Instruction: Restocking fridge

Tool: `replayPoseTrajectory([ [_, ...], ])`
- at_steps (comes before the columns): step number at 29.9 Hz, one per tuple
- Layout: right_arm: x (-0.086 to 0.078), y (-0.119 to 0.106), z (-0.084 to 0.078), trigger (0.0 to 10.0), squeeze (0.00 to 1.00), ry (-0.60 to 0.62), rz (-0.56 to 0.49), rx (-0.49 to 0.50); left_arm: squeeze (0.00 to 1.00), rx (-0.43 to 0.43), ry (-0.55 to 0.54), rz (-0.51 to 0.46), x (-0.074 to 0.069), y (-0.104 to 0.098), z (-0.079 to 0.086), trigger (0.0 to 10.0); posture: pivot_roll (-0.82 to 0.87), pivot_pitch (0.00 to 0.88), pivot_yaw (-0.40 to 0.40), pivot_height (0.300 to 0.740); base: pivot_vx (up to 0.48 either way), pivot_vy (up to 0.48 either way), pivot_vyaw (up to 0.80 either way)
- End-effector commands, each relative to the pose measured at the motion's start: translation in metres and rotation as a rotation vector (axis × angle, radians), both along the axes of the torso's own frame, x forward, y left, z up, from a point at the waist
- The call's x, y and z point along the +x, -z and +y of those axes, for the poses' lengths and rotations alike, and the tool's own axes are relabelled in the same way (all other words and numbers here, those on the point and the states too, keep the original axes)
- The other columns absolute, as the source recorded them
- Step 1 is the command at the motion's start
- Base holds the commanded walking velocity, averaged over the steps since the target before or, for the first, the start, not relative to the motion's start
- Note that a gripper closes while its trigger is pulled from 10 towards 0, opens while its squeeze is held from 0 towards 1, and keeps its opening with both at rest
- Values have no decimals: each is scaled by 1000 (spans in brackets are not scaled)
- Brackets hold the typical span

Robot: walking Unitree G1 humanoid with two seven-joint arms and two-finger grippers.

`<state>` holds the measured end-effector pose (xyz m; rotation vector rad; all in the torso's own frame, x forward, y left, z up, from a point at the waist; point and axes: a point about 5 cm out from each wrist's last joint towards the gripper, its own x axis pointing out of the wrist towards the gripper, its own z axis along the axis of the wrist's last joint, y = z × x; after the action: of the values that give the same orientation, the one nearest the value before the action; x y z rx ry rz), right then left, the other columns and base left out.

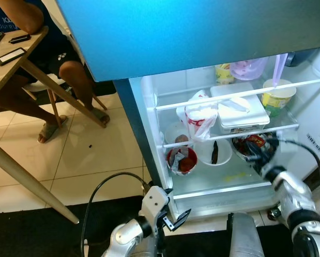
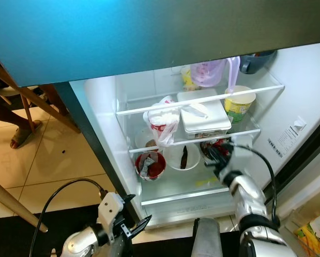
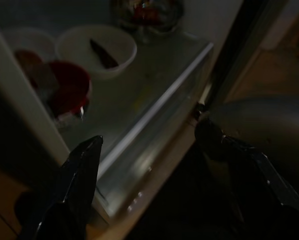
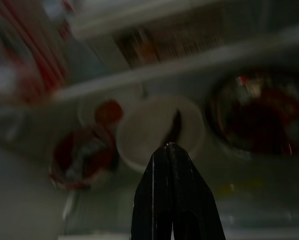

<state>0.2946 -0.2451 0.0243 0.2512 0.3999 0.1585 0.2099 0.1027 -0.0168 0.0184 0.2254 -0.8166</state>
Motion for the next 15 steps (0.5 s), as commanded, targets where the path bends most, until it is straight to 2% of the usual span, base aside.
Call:
replayPoseTrajectory([
  [1, -10, 13, 5, 10000, 0, 2, 54, 18, 0, 26, -48, 70, -6, 11, 17, 10000, -52, 29, 92, 585, 0, 0, 0],
  [3, -10, 13, 5, 10000, 0, 2, 54, 18, 0, 26, -48, 70, -6, 11, 17, 10000, -52, 29, 92, 585, 0, 0, 0],
  [4, -18, 21, 5, 10000, 0, 23, 88, 61, 0, 33, -72, 104, -9, 15, 23, 10000, -47, 24, 89, 585, 0, 0, 0],
  [5, -18, 21, 5, 10000, 0, 23, 88, 61, 0, 33, -72, 104, -9, 15, 23, 10000, -47, 24, 89, 585, 0, 0, 0],
  [6, -26, 31, 8, 10000, 0, 33, 132, 92, 0, 48, -113, 157, -15, 23, 34, 10000, -44, 16, 88, 590, 0, 0, 0],
  [8, -26, 31, 8, 10000, 0, 33, 132, 92, 0, 48, -113, 157, -15, 23, 34, 10000, -44, 16, 88, 590, 0, 0, 0],
  [10, -36, 41, 11, 10000, 0, 50, 177, 131, 0, 67, -186, 236, -25, 33, 52, 10000, -40, 8, 88, 600, 0, 0, 0],
  [11, -36, 41, 11, 10000, 0, 50, 177, 131, 0, 67, -186, 236, -25, 33, 52, 10000, -40, 8, 88, 600, 0, 0, 0],
  [12, -39, 44, 12, 10000, 0, 53, 195, 128, 0, 73, -251, 271, -29, 37, 65, 10000, -40, 8, 88, 605, 0, 0, 0],
  [14, -39, 44, 12, 10000, 0, 53, 195, 128, 0, 73, -251, 271, -29, 37, 65, 10000, -40, 8, 88, 605, 0, 0, 0],
  [15, -41, 47, 13, 10000, 0, 58, 209, 122, 0, 81, -304, 294, -31, 39, 75, 10000, -37, 4, 87, 610, 0, 0, 0],
])
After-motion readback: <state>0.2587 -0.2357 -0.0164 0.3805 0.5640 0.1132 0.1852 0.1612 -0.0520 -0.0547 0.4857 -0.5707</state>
